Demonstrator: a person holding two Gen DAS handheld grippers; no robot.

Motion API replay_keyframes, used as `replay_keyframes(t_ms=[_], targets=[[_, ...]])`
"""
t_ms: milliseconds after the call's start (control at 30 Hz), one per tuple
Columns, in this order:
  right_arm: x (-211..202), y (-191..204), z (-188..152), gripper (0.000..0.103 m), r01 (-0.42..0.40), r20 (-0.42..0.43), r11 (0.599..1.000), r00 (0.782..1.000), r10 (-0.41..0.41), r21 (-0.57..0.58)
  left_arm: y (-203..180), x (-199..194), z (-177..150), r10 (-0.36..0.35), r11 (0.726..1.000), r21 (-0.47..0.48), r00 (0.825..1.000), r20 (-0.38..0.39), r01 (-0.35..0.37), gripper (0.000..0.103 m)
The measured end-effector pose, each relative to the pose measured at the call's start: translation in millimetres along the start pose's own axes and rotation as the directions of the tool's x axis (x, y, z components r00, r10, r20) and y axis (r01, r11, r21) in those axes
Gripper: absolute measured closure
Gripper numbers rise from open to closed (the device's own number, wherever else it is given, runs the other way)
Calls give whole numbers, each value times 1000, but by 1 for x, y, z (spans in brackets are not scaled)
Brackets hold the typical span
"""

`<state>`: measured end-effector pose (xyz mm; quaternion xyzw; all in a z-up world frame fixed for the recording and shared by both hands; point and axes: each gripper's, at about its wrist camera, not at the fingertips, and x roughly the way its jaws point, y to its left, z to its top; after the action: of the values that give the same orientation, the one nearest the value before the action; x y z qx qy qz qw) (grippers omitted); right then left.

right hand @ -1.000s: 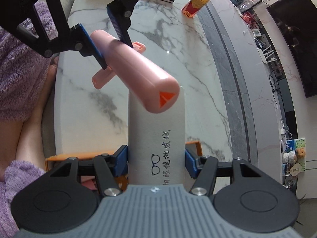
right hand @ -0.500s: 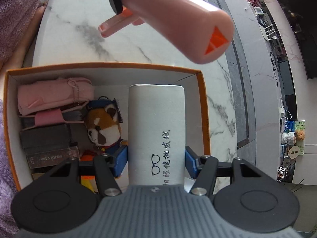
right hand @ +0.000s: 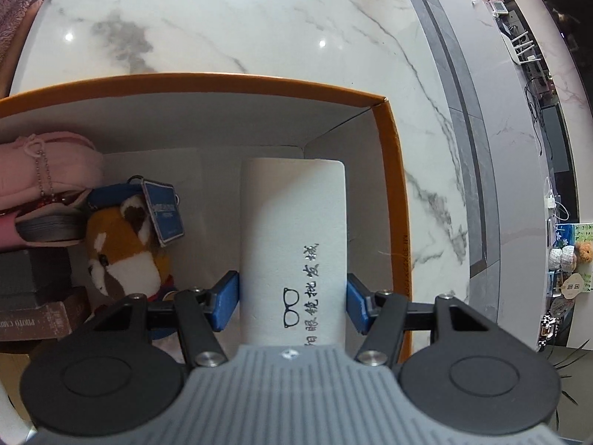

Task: Organize objects
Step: 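Lower the glasses case into the box and open the right tool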

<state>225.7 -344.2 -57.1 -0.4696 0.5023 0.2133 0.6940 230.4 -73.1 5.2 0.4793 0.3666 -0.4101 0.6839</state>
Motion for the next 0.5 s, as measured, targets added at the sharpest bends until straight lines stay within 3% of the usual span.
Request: replay_keyframes(t_ms=[500], targets=[[37,-5,16,41,-31,-62,999,998,29,-30,6,33,-28,-55,998,-22,998,-39,54,72]])
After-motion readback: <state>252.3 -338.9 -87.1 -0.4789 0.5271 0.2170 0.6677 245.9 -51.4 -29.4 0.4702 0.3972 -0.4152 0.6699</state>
